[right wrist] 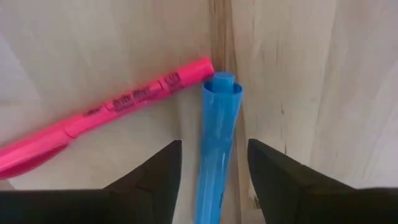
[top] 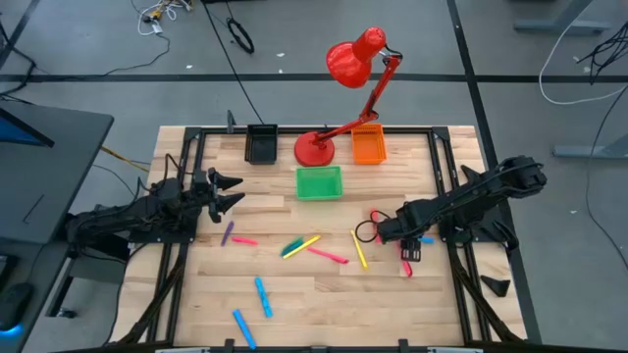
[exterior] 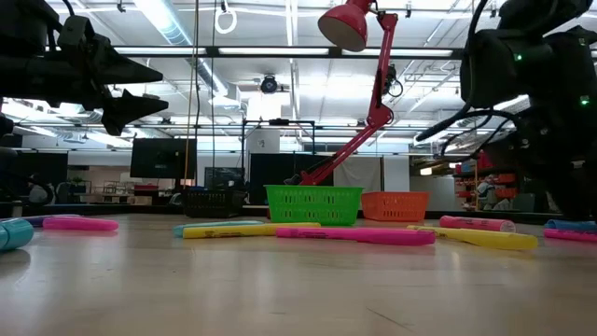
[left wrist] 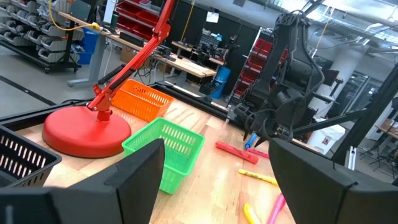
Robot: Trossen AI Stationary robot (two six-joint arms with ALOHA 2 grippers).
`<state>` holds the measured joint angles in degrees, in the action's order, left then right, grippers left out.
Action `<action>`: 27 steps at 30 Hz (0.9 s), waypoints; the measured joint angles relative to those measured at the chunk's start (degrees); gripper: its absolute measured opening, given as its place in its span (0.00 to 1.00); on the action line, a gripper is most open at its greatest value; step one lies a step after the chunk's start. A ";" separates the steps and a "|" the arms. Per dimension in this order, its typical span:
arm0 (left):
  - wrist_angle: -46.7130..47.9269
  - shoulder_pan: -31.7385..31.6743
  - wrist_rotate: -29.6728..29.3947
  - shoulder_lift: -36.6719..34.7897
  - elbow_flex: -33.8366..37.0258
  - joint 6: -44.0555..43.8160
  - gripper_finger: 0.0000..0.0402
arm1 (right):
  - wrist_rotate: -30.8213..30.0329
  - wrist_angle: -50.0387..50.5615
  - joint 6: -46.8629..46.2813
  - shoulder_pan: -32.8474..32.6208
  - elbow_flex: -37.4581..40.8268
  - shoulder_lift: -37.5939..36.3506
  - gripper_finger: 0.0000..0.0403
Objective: Pick & Place Markers
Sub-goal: Put the big blue highlighter into the green basket
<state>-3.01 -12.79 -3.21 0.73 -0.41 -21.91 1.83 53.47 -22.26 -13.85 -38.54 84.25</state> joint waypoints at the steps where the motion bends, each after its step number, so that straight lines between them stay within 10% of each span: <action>1: 0.00 0.00 0.00 -0.01 -0.01 0.00 0.74 | 0.41 0.00 -0.20 0.00 0.38 0.00 0.42; 15: -0.01 0.00 0.01 0.01 0.00 0.00 0.74 | 1.35 -0.42 -1.23 -0.03 1.65 -0.31 0.12; 27: 0.01 0.00 0.01 0.00 0.01 0.00 0.74 | 1.75 3.88 -7.19 0.00 0.38 -2.39 0.13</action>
<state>-3.01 -12.79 -3.20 0.73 -0.41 -21.91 3.57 57.35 -29.45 -13.85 -38.16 81.85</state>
